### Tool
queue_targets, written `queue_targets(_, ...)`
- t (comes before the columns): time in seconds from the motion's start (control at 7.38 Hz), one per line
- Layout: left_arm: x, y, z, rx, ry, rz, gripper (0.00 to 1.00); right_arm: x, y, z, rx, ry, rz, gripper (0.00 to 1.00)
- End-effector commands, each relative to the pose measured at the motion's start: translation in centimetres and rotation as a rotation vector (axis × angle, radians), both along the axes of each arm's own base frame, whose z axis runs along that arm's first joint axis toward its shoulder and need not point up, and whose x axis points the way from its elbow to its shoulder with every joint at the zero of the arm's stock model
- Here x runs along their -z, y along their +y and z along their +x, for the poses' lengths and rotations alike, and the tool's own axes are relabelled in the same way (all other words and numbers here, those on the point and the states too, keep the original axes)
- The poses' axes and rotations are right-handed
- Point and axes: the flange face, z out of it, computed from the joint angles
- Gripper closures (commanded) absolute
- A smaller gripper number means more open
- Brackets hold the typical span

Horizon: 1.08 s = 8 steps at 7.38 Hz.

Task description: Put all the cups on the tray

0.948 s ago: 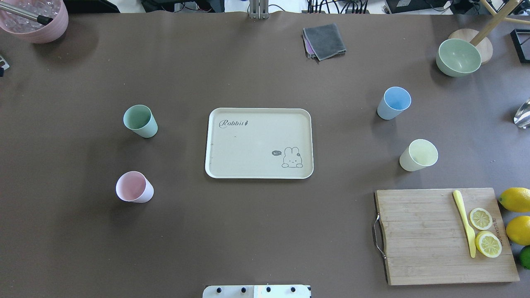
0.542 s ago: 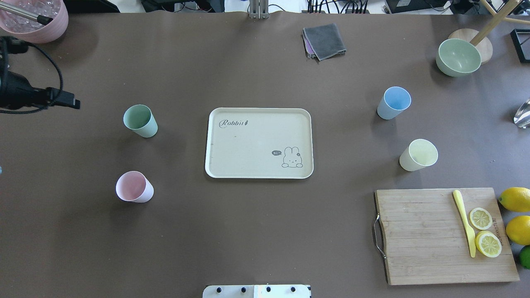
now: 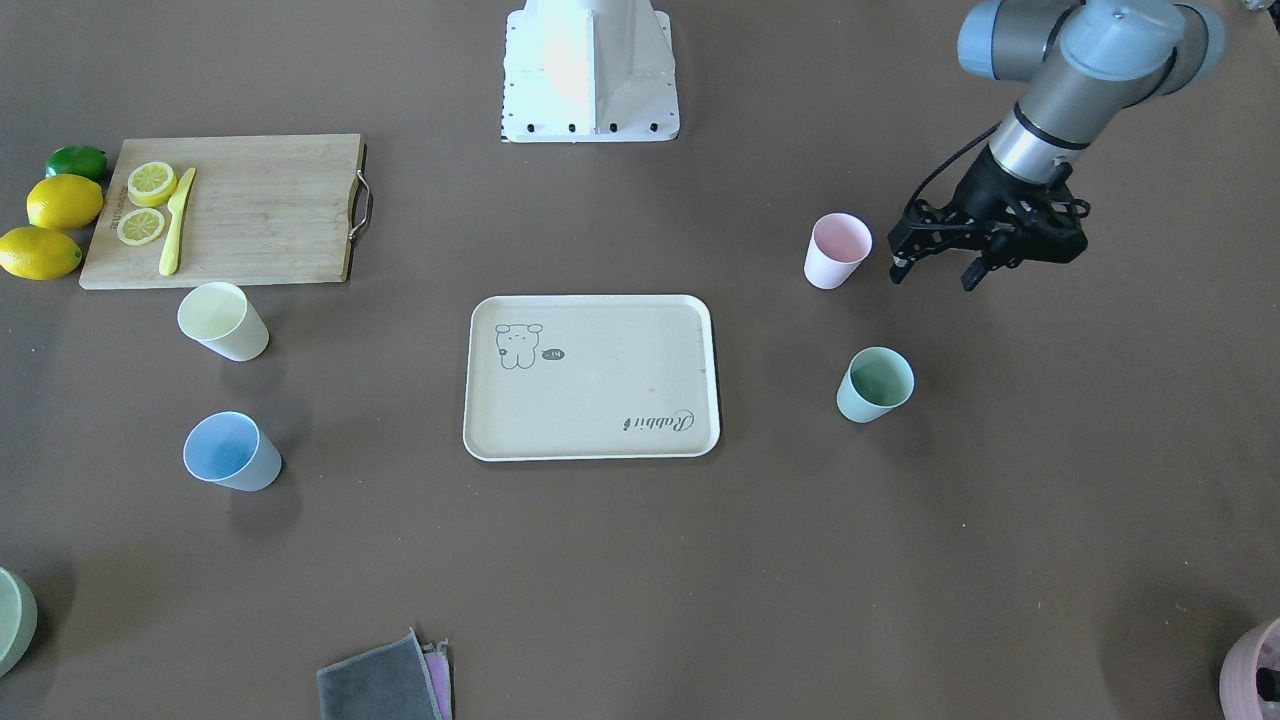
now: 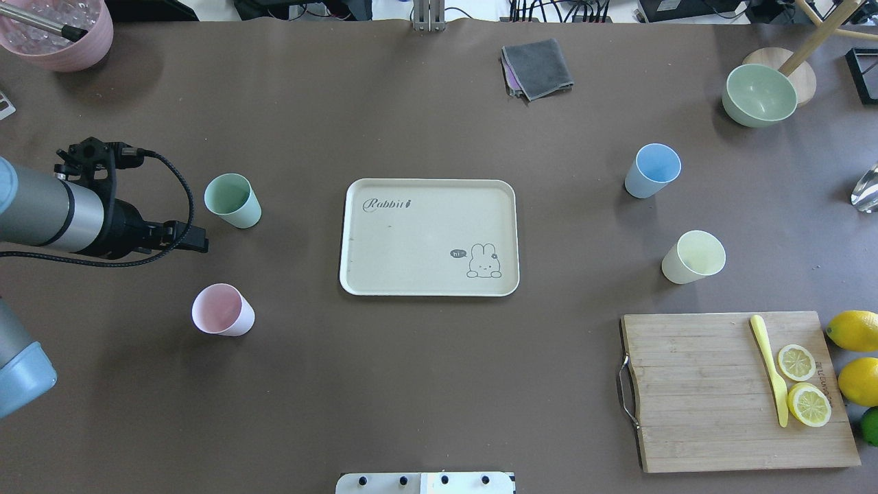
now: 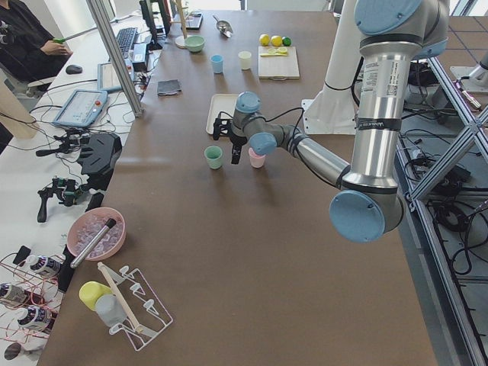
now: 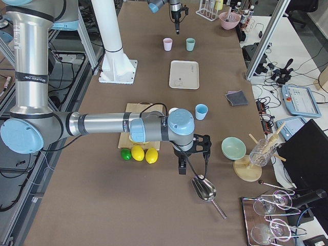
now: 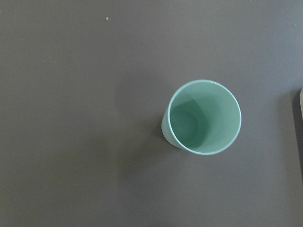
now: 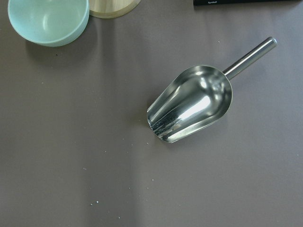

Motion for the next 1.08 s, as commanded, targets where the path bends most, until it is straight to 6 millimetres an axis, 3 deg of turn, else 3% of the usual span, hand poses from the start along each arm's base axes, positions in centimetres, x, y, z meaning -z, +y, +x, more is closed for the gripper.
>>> queue_targets(0.0, 0.1, 1.9, 2.0, -0.036, -0.007, -0.008, 0.03, 0.9, -0.2, -0.5, 0.008, -0.055, 0.013, 0.0)
queue_targets(0.27, -1.3, 3.5, 2.8, -0.067, -0.026, -0.024, 0.03, 1.7, -0.6, -0.6, 0.006, -0.057, 0.024, 0.0)
queue_targets(0.81, -2.0, 5.2, 4.5, -0.114, -0.039, -0.03, 0.25, 6.3, -3.4, -4.2, -0.023, -0.08, -0.001, 0.0)
queue_targets(0.95, -2.2, 5.5, 4.9, -0.123, -0.041, -0.03, 0.37, 8.8, -4.3, -5.8, -0.035, -0.091, -0.004, 0.0)
